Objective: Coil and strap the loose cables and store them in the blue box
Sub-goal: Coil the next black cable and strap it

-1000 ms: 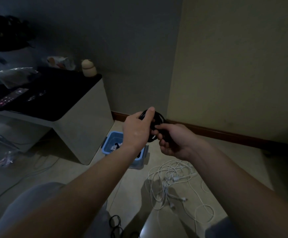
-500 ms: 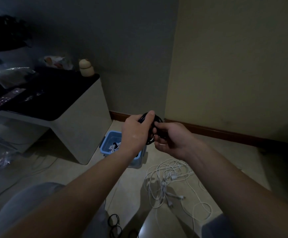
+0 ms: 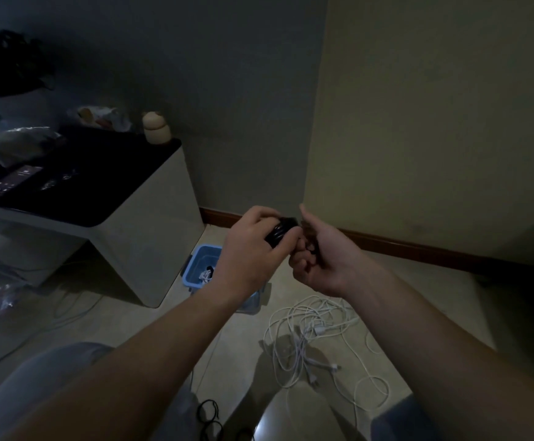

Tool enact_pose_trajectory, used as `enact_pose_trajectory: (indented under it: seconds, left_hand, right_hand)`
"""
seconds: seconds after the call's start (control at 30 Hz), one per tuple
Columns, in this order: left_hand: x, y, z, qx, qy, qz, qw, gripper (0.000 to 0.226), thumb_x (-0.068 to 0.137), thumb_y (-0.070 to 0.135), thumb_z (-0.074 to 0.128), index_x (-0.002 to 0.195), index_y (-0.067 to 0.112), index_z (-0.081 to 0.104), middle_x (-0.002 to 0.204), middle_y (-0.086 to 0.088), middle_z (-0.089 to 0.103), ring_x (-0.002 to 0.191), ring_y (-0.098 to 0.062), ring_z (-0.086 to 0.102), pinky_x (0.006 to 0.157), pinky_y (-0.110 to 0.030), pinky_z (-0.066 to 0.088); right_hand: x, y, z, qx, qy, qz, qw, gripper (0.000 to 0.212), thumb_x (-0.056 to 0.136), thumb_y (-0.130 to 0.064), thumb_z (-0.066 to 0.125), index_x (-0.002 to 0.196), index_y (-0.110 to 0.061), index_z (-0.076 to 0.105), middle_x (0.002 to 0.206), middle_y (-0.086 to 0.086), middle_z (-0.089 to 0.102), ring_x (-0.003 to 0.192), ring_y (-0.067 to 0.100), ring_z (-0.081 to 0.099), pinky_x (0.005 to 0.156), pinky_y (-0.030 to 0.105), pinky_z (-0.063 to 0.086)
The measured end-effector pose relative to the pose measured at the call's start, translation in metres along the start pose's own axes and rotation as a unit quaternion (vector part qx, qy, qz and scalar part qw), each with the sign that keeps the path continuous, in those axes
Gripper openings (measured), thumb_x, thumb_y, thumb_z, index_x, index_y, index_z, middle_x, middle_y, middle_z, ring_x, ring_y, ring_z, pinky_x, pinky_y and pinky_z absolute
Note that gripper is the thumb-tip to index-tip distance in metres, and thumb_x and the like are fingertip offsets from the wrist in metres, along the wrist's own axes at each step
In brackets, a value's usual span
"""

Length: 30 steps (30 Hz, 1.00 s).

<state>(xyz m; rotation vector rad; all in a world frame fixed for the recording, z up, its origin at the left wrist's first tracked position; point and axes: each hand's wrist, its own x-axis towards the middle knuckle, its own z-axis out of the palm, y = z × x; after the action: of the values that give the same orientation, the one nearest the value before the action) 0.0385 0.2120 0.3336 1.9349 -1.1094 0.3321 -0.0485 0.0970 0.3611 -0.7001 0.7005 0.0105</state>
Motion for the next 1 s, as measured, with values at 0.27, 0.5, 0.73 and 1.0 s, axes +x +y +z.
enact_pose_trajectory:
  seconds: [0.27, 0.5, 0.73, 1.0]
  left_hand:
    - [-0.004, 0.000, -0.007, 0.050, -0.052, 0.095, 0.993, 0.039, 0.092, 0.046, 0.060, 0.099, 0.010, 0.074, 0.116, -0.006, 0.060, 0.088, -0.015, 0.064, 0.075, -0.022, 0.049]
    - [0.000, 0.005, -0.019, 0.021, -0.118, 0.027, 0.992, 0.046, 0.096, 0.048, 0.040, 0.097, 0.019, 0.076, 0.107, 0.003, 0.053, 0.085, -0.008, 0.054, 0.076, -0.028, 0.044]
    - [0.007, -0.005, -0.026, -0.081, -0.166, -0.106, 0.977, 0.027, 0.089, 0.012, 0.059, 0.109, 0.026, 0.072, 0.104, 0.009, 0.069, 0.095, -0.005, 0.065, 0.089, -0.037, 0.056]
    - [0.018, -0.003, -0.043, -0.136, -0.179, -0.097, 0.970, 0.020, 0.085, 0.005, 0.075, 0.089, 0.025, 0.075, 0.087, 0.013, 0.074, 0.084, 0.001, 0.070, 0.081, -0.015, 0.054]
  right_hand:
    - [0.009, 0.005, -0.006, -0.055, 0.020, -0.038, 0.998, 0.033, 0.082, -0.036, 0.075, 0.055, -0.022, 0.063, 0.049, -0.007, 0.038, 0.038, 0.004, 0.034, 0.033, 0.016, 0.028]
    - [0.015, 0.004, -0.012, -0.101, 0.012, -0.070, 0.992, 0.016, 0.084, -0.032, 0.071, 0.077, -0.024, 0.059, 0.051, -0.006, 0.035, 0.039, 0.007, 0.029, 0.036, 0.018, 0.025]
    - [0.015, 0.003, -0.014, -0.122, 0.012, -0.079, 0.989, 0.024, 0.086, -0.030, 0.068, 0.070, -0.021, 0.052, 0.049, -0.004, 0.033, 0.038, 0.007, 0.027, 0.037, 0.017, 0.022]
    - [0.005, -0.004, -0.022, -0.243, -0.067, -0.027, 0.967, 0.021, 0.089, -0.029, 0.062, 0.074, -0.019, 0.053, 0.052, -0.004, 0.029, 0.043, 0.009, 0.025, 0.039, 0.020, 0.024]
